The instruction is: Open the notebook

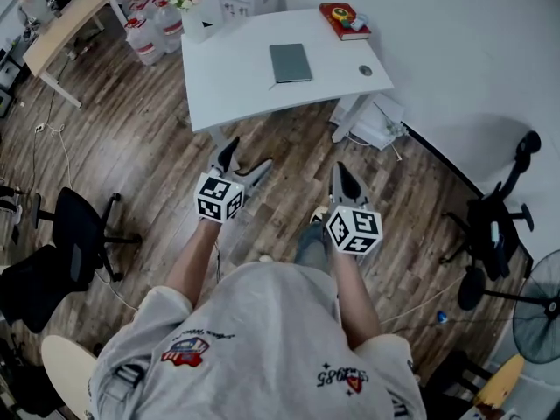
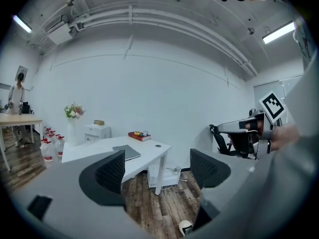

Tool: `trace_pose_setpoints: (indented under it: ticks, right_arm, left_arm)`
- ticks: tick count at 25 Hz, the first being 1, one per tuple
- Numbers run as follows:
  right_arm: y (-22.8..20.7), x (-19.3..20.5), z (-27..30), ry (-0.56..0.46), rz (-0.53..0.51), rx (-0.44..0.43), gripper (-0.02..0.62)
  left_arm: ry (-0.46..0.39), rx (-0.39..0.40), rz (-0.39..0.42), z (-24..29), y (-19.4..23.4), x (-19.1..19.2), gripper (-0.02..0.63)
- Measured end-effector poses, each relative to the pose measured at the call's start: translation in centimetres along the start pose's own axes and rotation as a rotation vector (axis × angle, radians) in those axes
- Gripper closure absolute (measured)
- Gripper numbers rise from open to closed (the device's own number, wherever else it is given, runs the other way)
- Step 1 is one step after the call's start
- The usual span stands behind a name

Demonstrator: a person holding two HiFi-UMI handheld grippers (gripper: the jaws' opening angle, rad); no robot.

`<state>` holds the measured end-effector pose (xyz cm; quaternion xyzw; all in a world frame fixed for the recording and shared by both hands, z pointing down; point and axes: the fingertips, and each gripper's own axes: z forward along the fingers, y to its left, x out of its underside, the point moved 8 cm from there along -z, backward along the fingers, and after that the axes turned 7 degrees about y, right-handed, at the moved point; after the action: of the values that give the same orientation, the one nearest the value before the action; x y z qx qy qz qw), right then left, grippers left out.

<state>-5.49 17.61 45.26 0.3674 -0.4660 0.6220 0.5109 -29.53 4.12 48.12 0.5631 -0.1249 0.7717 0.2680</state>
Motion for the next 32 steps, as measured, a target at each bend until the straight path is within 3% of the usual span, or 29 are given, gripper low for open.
trace_pose_setpoints:
  ticks: [8,22,32]
  right_arm:
    - [-6.2,-3.0,8.3,0.011,0.003,-0.083,0.595]
    - [-22.9,-14.3,25.1,0.043,-0.025,-0.257,0.595]
    - [-25.9,-14.8,30.0,0.073,-0.003,-0.334,0.595]
  left_arm:
    - [0.019,-0.097,0.017,7.0,2.4,-2.6,0.204]
    - [0.042,-0.282,-0.01,25.6,3.7,-11.0,0.205]
    - [0.111,-0.34,0.032,30.6,4.1,-11.7,0.206]
